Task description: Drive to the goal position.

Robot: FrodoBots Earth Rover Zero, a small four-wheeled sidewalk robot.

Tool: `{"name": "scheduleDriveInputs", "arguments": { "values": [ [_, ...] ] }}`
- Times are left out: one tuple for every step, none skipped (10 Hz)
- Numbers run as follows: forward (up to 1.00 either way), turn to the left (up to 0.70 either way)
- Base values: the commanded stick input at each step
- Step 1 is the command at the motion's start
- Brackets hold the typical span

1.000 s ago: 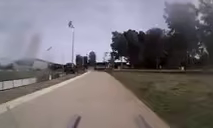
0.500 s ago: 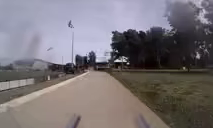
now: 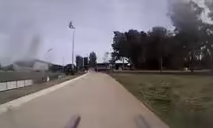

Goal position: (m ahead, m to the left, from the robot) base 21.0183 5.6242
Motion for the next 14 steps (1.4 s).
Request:
{"name": "scheduleDriveInputs", "arguments": {
  "values": [
    [1.0, 0.0],
    [1.0, 0.0],
    [1.0, 0.0],
    [1.0, 0.0],
    [1.0, 0.0],
    [1.0, 0.0],
    [1.0, 0.0],
    [1.0, 0.0],
    [1.0, 0.0],
    [1.0, 0.0],
    [1.0, 0.0],
    [1.0, 0.38],
    [1.0, 0.3],
    [1.0, 0.22]
  ]
}}
